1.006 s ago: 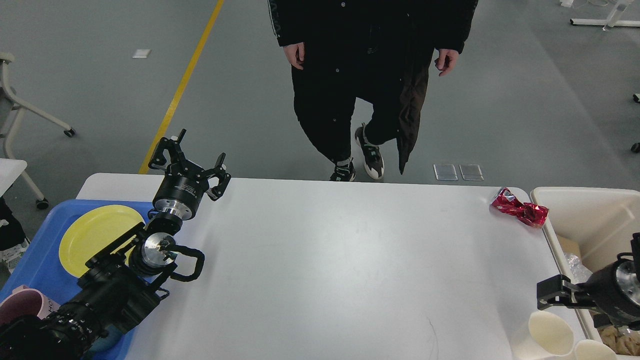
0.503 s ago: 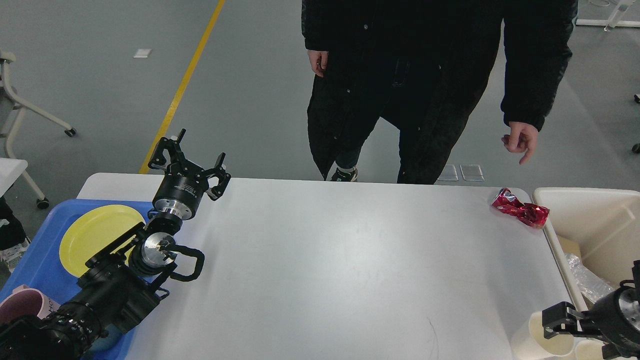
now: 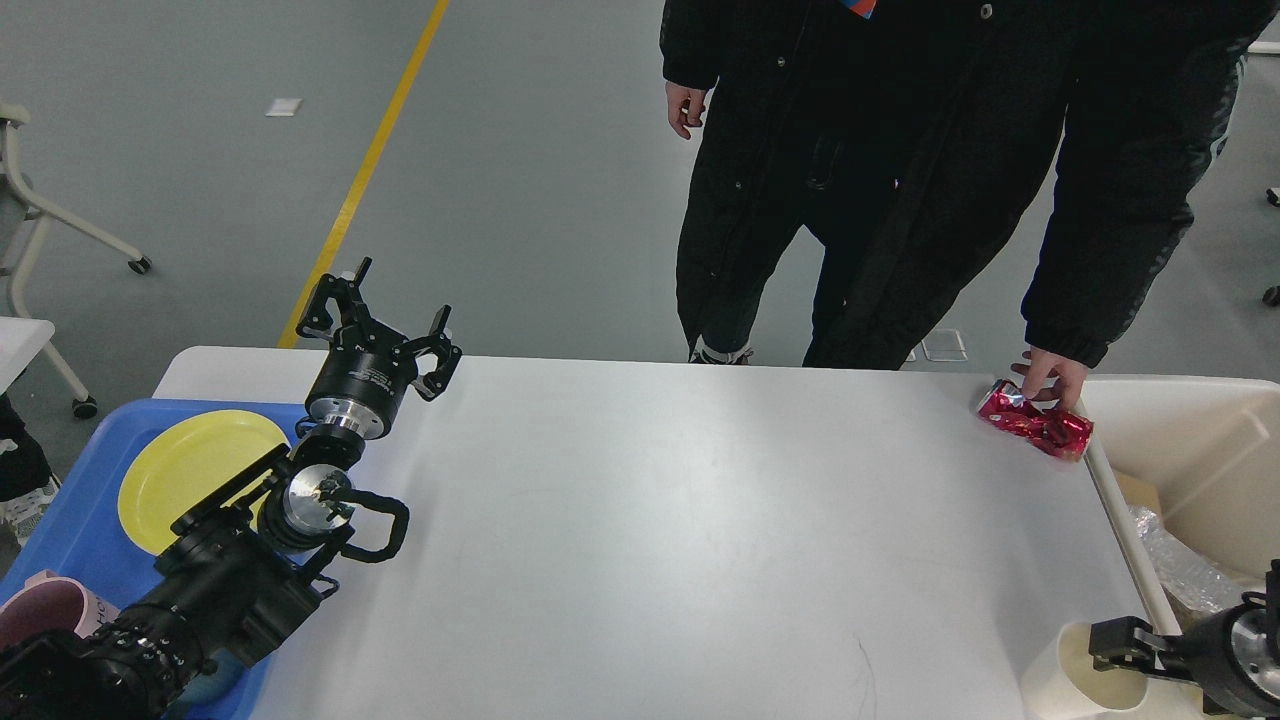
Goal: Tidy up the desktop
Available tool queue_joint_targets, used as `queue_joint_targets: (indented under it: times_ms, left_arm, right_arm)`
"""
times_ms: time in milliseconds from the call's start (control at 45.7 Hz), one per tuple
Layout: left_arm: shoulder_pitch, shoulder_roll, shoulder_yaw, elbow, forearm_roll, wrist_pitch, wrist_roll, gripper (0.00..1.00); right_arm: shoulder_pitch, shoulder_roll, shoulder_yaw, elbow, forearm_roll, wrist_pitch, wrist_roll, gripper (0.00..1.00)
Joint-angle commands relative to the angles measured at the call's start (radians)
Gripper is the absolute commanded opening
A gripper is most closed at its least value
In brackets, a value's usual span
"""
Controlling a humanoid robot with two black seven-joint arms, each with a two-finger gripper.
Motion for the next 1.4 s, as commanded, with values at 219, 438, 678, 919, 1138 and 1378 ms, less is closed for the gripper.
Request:
queue_joint_targets:
  times_ms: [219,438,678,919,1138,1378]
  left_arm:
    - [0.001,0.000,0.000,0.000,0.000,-0.001,0.000,0.96]
    - [0.001,0.000,0.000,0.000,0.000,0.000,0.000,0.96]
    - [0.001,-0.001,0.000,0.000,0.000,0.000,0.001,0.96]
    - [0.001,0.000,0.000,0.000,0.000,0.000,0.000,0.96]
    - [0.001,0.000,0.000,0.000,0.000,0.000,0.000,0.96]
    - [0.000,0.000,0.000,0.000,0.000,0.000,0.000,0.96]
  right_arm:
    - [-0.031,0.000,0.001,0.014,-0.004,-0.065,0.085,0.00]
    - [-0.034,0.000,0.001,0.020,-0.002,-0.070,0.085,0.00]
    - [-0.006,-0.006,-0.002,0.029,-0.004,-0.064,0.087,0.00]
    - [0.285,-0.023,-0.039,0.109,-0.002,0.061,0.089,0.00]
    - [0.773,0.029,-0.022,0.157,-0.002,0.591,0.090,0.00]
    - [0.919,0.146,0.021,0.213,0.000,0.625,0.076,0.00]
